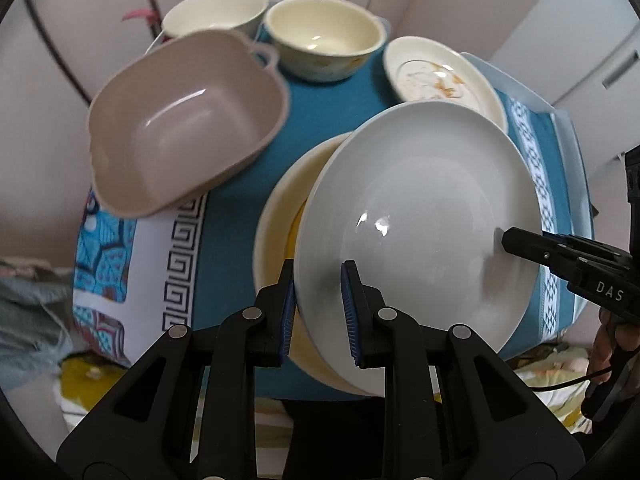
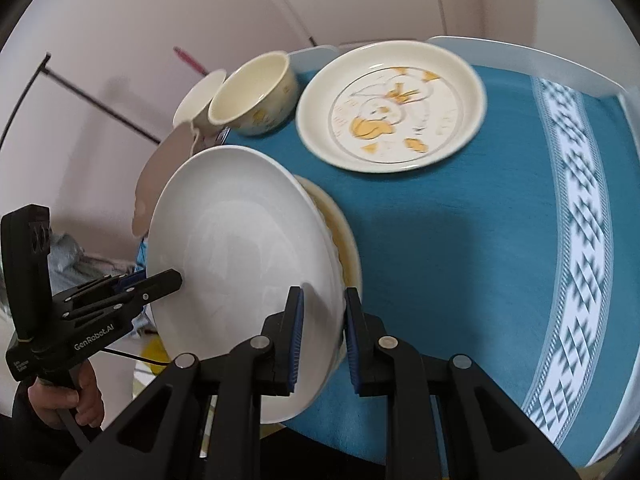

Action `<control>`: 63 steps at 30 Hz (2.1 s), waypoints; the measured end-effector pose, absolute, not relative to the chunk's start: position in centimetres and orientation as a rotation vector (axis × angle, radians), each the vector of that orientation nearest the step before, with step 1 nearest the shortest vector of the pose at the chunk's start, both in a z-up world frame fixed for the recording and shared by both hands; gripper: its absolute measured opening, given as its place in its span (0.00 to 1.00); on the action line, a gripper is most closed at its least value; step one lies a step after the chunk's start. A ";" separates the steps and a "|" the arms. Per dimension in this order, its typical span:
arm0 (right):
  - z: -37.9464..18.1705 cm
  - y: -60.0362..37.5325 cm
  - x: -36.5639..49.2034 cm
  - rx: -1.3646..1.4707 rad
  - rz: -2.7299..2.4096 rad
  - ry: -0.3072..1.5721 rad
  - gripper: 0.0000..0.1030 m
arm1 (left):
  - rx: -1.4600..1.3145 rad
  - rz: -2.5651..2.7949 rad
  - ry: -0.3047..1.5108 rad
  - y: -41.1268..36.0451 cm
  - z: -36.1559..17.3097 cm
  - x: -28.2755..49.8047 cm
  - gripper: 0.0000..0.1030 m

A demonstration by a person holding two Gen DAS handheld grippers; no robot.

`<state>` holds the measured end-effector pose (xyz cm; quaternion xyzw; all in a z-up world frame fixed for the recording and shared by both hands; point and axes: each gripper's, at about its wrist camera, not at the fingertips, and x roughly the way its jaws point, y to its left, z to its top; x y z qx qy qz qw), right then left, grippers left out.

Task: Organize plates and bowls
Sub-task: 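Carry the white plate and lower it onto the yellow plate with the right tool, then open the right tool and lift it off the stacked plates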

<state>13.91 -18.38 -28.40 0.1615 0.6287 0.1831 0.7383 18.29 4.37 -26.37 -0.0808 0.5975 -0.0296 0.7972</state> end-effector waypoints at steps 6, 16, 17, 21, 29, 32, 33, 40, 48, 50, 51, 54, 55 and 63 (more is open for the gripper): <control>-29.2 -17.5 14.6 0.318 0.429 1.415 0.18 | -0.205 -0.043 1.308 4.8 -27.8 18.6 0.19; -29.5 -16.8 15.0 0.241 0.415 1.431 0.18 | -0.196 -0.045 1.350 3.5 -29.5 19.1 0.19; -29.5 -16.7 15.0 0.231 0.415 1.429 0.18 | -0.189 -0.043 1.352 3.4 -29.6 19.1 0.19; -29.2 -16.2 14.8 0.173 0.415 1.413 0.17 | -0.152 -0.030 1.358 2.9 -29.9 19.2 0.19; -28.7 -15.6 14.3 0.043 0.396 1.387 0.17 | 0.025 0.013 1.320 -0.2 -30.0 19.2 0.19; -28.8 -15.5 14.4 0.022 0.389 1.388 0.17 | 0.096 0.028 1.297 -1.4 -30.0 19.0 0.19; -28.8 -15.4 14.4 0.017 0.388 1.387 0.17 | 0.127 0.035 1.289 -2.0 -30.0 19.0 0.19; -28.6 -14.0 14.3 -0.089 0.376 1.345 0.17 | 0.379 0.094 1.218 -5.5 -30.4 18.1 0.19; -28.7 -13.8 14.6 -0.125 0.362 1.336 0.18 | 0.382 0.085 1.208 -4.6 -29.7 17.2 0.19; -28.8 -13.7 14.7 -0.126 0.357 1.336 0.18 | 0.406 0.092 1.201 -4.7 -29.6 16.9 0.19; -28.8 -13.6 14.7 -0.124 0.355 1.336 0.18 | 0.418 0.097 1.197 -4.3 -29.7 17.0 0.19; -28.8 -13.6 14.8 -0.118 0.350 1.337 0.18 | 0.428 0.094 1.190 -3.8 -29.6 16.7 0.19; -28.8 -13.6 14.8 -0.120 0.347 1.337 0.17 | 0.428 0.091 1.188 -3.8 -29.6 16.7 0.19; -28.4 -14.2 15.1 -0.056 0.337 1.341 0.17 | 0.386 0.059 1.203 -3.1 -29.0 16.9 0.19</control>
